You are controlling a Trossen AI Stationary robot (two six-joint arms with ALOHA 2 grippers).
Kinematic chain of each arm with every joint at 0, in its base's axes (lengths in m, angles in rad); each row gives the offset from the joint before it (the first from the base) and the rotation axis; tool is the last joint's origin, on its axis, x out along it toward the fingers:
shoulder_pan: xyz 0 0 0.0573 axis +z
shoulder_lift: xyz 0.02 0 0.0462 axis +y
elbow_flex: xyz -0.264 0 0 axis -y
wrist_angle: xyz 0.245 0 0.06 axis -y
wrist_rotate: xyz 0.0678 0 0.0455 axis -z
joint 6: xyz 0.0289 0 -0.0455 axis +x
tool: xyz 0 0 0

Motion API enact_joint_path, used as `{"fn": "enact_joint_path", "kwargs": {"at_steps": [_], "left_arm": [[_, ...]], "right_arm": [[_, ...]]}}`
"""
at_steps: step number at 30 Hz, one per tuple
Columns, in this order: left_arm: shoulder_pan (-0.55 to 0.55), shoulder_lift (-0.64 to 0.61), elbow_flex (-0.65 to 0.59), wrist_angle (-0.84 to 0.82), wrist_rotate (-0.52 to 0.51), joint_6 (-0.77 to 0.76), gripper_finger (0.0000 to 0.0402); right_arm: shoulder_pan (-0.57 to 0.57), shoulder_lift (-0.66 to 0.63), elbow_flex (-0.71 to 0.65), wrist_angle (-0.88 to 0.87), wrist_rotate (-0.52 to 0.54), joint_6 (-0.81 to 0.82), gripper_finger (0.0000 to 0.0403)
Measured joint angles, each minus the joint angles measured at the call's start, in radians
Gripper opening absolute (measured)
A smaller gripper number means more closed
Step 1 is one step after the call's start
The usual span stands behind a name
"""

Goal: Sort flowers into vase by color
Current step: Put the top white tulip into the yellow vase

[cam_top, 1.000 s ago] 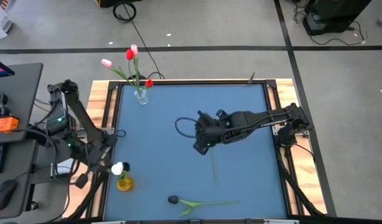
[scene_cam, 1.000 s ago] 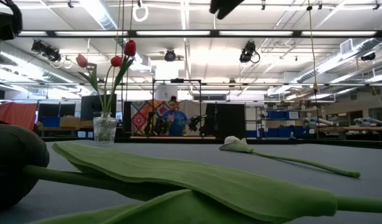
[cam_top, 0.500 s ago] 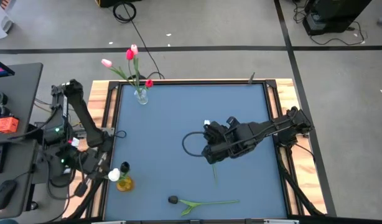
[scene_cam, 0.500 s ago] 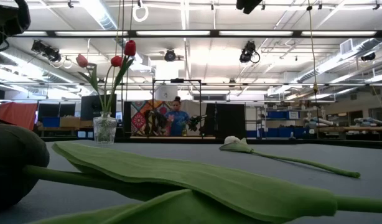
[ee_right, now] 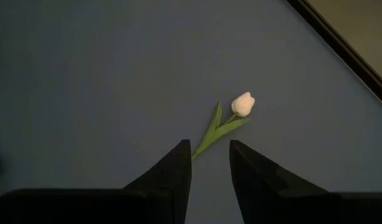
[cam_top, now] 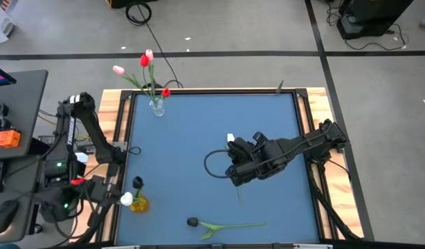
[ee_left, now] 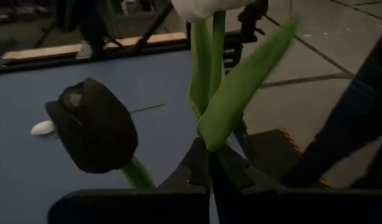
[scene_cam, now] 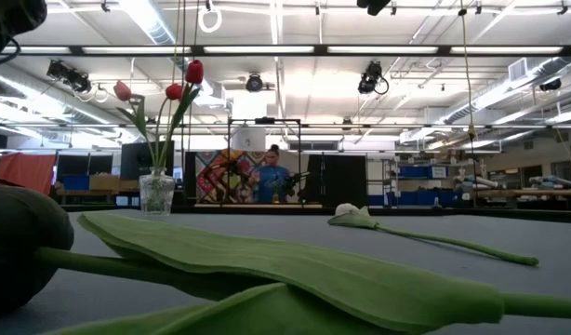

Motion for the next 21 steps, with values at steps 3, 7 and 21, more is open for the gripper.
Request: {"fn": "enact_joint_path", "kwargs": {"at_steps": [3, 7, 21], "left_arm": [[-0.032, 0.024, 0.0, -0.03, -0.054, -0.065, 0.0003], [-0.063, 0.062, 0.0, -0.051, -0.104, -0.149, 0.0006], [-0.072, 0.15, 0.0, -0.3, -0.052, -0.646, 0.0036]], "right_arm": [[0.0, 0.0, 0.0, -0.005, 0.004, 0.019, 0.0118], [0.003, 0.0, 0.0, -0.03, 0.013, 0.045, 0.0118], [0.026, 0.002, -0.105, 0.021, -0.082, 0.279, 0.0166]]}}
